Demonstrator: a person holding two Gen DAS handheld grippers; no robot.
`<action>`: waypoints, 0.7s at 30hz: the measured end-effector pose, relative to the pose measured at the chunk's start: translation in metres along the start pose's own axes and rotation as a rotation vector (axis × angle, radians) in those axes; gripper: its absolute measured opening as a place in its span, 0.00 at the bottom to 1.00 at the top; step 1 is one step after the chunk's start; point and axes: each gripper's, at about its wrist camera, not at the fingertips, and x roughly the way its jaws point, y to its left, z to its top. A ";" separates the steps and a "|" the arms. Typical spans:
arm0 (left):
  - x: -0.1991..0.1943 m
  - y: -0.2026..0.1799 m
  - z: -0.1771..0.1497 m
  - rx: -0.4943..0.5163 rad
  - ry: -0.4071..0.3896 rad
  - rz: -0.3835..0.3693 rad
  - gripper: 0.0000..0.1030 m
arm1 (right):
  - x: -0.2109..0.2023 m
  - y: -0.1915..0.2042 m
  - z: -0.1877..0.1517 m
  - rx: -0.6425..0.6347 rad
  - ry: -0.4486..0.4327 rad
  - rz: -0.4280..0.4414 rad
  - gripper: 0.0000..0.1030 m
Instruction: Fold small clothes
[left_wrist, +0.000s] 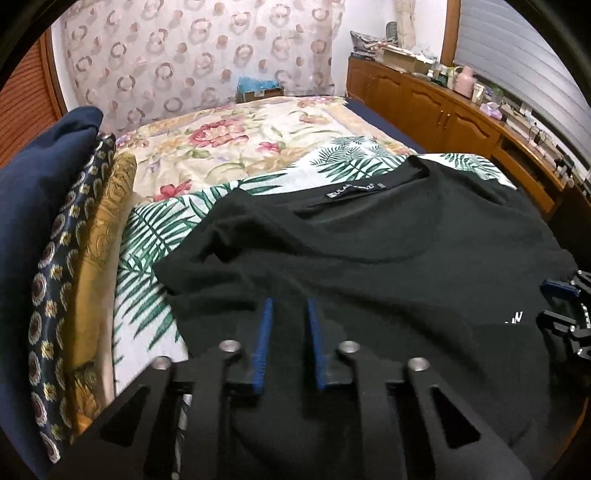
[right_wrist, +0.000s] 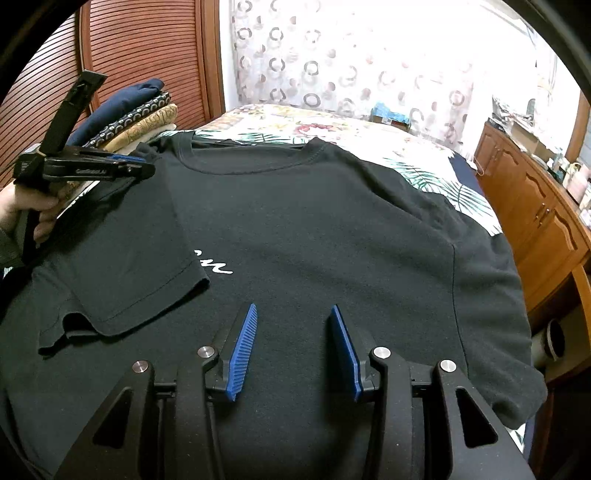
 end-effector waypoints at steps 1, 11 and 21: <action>0.001 0.001 0.001 0.009 0.002 0.004 0.08 | 0.001 -0.002 0.001 0.000 0.000 0.001 0.42; -0.045 0.018 0.022 0.036 -0.099 0.044 0.03 | 0.001 -0.002 0.000 0.001 -0.001 0.000 0.43; -0.088 0.093 0.059 -0.048 -0.186 0.225 0.03 | 0.000 -0.003 0.000 0.000 -0.001 0.000 0.43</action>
